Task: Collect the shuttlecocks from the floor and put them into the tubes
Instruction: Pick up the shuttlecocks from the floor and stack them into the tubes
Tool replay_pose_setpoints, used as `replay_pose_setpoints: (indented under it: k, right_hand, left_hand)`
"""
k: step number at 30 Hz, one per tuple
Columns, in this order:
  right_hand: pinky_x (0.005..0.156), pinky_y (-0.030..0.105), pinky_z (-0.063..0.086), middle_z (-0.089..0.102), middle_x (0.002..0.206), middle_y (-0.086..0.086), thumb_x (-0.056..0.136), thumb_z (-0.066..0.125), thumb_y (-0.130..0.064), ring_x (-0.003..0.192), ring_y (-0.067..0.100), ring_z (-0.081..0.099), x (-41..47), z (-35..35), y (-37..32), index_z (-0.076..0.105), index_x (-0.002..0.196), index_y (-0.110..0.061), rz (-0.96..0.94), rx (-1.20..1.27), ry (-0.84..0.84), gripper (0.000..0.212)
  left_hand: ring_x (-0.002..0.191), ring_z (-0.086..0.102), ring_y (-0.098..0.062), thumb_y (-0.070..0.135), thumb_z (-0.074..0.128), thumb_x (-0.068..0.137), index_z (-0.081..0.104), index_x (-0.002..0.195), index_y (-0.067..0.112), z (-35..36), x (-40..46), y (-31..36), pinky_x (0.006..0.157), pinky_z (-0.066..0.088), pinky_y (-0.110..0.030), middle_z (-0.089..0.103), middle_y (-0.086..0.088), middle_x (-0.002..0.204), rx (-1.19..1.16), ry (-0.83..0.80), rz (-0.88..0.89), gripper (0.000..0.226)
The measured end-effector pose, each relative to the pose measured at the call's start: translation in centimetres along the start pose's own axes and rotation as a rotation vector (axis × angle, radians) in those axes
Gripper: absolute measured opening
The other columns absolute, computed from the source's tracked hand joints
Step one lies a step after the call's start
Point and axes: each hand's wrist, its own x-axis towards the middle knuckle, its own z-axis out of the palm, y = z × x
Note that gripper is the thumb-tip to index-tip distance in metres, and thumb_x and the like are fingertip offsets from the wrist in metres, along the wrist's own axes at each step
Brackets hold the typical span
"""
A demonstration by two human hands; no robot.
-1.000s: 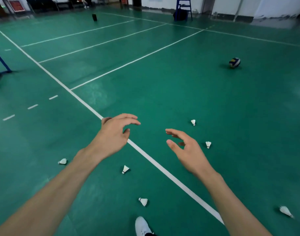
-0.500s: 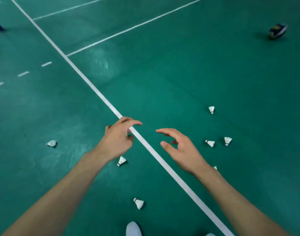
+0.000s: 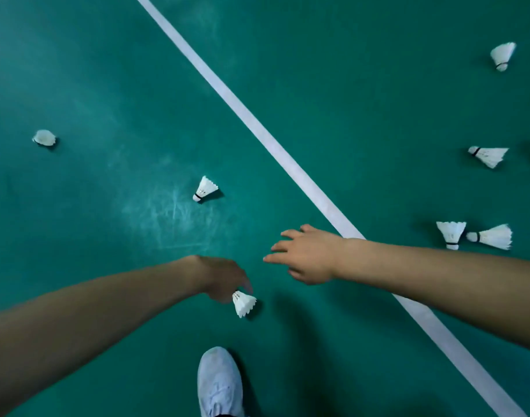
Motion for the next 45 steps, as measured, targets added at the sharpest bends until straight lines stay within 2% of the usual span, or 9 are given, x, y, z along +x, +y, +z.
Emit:
replay_pose_setpoints:
  k: [4,7,10,14,23,30,33,38,45]
  right_hand:
    - [0.096,0.045,0.047,0.065,0.130,0.008,0.101,0.044,-0.032,0.121,0.033,0.061,3.1,5.8,1.3,0.055,0.136,-0.023,0.045,-0.024,-0.070,0.037]
    - [0.093,0.044,0.051,0.067,0.127,0.011,0.100,0.045,-0.030,0.117,0.034,0.064,4.0,9.6,1.9,0.060,0.129,-0.019,0.103,0.011,-0.175,0.034]
    - [0.093,0.042,0.056,0.067,0.125,0.011,0.099,0.047,-0.025,0.113,0.034,0.066,4.3,12.5,2.1,0.062,0.128,-0.018,0.123,0.021,-0.330,0.034]
    - [0.090,0.040,0.055,0.069,0.120,0.011,0.099,0.047,-0.024,0.109,0.033,0.067,3.7,13.7,2.9,0.065,0.123,-0.017,0.152,0.018,-0.319,0.031]
    - [0.095,0.042,0.050,0.063,0.130,0.009,0.102,0.043,-0.031,0.116,0.032,0.063,-0.9,14.1,8.4,0.063,0.126,-0.019,0.380,0.098,-0.220,0.033]
    - [0.095,0.045,0.043,0.045,0.139,0.014,0.096,0.055,-0.025,0.124,0.035,0.046,-9.7,16.6,16.2,0.049,0.134,-0.011,0.908,0.003,0.012,0.041]
    - [0.096,0.046,0.044,0.034,0.151,0.015,0.096,0.060,-0.026,0.127,0.037,0.045,-13.3,17.3,19.2,0.050,0.134,-0.008,1.125,0.123,0.016,0.043]
    - [0.100,0.045,0.038,0.020,0.168,0.005,0.097,0.058,-0.034,0.131,0.037,0.045,-16.7,19.0,21.8,0.063,0.097,-0.016,1.189,0.287,-0.118,0.019]
    - [0.068,0.031,0.044,0.064,0.100,0.011,0.090,0.060,-0.017,0.082,0.030,0.058,-17.9,21.6,22.2,0.052,0.078,-0.011,1.130,0.396,-0.192,0.016]
  left_hand:
    - [0.115,0.062,-0.031,0.024,0.061,0.088,0.040,0.147,0.047,4.3,5.9,0.5,0.083,0.047,-0.034,0.063,-0.006,0.126,0.192,-0.037,-0.034,0.067]
    - [0.113,0.063,-0.033,0.027,0.066,0.088,0.022,0.155,0.050,6.9,8.1,0.7,0.075,0.042,-0.033,0.063,-0.009,0.124,0.363,-0.018,-0.027,0.083]
    - [0.106,0.067,-0.033,0.019,0.062,0.093,0.041,0.144,0.036,8.2,9.3,1.0,0.073,0.045,-0.032,0.068,-0.009,0.116,0.442,0.040,-0.006,0.058]
    - [0.106,0.069,-0.033,0.005,0.050,0.100,0.059,0.124,0.016,6.8,10.4,1.1,0.073,0.048,-0.035,0.070,-0.009,0.116,0.560,0.120,-0.039,0.028]
    - [0.095,0.069,-0.033,0.027,0.056,0.097,0.067,0.104,0.021,-6.7,14.4,6.3,0.063,0.037,-0.033,0.070,-0.006,0.105,0.466,0.522,0.009,0.015]
    - [0.095,0.065,-0.028,0.037,0.059,0.095,0.071,0.109,0.029,-14.6,17.9,12.4,0.069,0.046,-0.032,0.065,0.003,0.107,0.384,0.730,0.142,0.021]
    - [0.094,0.057,-0.024,0.038,0.051,0.100,0.071,0.108,0.032,-15.6,18.6,14.9,0.061,0.039,-0.033,0.041,0.005,0.096,0.355,0.865,0.215,0.022]
    - [0.096,0.040,-0.021,0.038,0.050,0.102,0.072,0.098,0.027,-16.1,19.0,16.8,0.055,0.037,-0.035,0.020,0.003,0.094,0.339,1.015,0.242,0.025]
    - [0.084,0.042,-0.022,0.036,0.053,0.101,0.068,0.095,0.018,-15.5,18.5,16.9,0.053,0.038,-0.036,0.023,0.003,0.095,0.305,1.016,0.251,0.024]
